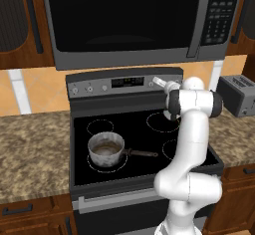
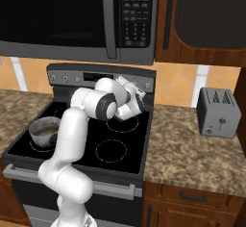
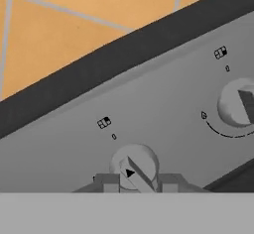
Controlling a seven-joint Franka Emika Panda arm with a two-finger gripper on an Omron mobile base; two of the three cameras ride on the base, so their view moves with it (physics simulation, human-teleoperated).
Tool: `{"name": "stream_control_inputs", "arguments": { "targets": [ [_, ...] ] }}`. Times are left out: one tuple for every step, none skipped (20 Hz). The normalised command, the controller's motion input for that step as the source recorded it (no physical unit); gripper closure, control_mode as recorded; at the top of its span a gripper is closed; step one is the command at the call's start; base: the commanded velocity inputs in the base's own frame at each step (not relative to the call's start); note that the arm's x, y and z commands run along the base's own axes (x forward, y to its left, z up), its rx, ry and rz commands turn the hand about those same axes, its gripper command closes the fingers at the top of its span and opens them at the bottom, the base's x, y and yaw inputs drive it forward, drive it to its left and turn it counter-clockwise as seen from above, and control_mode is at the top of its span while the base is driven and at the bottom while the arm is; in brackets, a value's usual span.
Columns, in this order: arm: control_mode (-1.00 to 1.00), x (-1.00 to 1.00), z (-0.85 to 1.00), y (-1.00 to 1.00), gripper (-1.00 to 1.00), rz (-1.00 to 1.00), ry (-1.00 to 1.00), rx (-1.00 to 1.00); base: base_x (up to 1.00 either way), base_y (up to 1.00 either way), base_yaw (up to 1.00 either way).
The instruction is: Turn off the rear right burner of the stove.
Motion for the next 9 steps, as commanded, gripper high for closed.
{"name": "stream_control_inputs", "arguments": {
  "targets": [
    [-1.0,-0.05,-0.03,0.0,1.0,0.0,-0.18,0.31,0.0,0.0,0.0],
    [-1.0,-0.04,-0.04,0.0,1.0,0.0,-0.2,0.29,0.0,0.0,0.0],
    [-1.0,-0.06,-0.04,0.0,1.0,0.0,-0.2,0.27,0.0,0.0,0.0],
    [-1.0,-0.06,-0.04,0.0,1.0,0.0,-0.2,0.25,0.0,0.0,0.0],
    [-1.0,-0.09,-0.05,0.0,1.0,0.0,-0.21,0.23,0.0,0.0,0.0],
    [-1.0,-0.11,-0.06,0.0,1.0,0.0,-0.2,0.21,0.0,0.0,0.0],
    [-1.0,-0.1,-0.05,0.0,1.0,0.0,-0.2,0.2,0.0,0.0,0.0],
    [-1.0,-0.1,-0.05,0.0,1.0,0.0,-0.2,0.18,0.0,0.0,0.0],
    [-1.0,-0.08,-0.04,0.0,1.0,0.0,-0.19,0.16,0.0,0.0,0.0]
  ]
}}
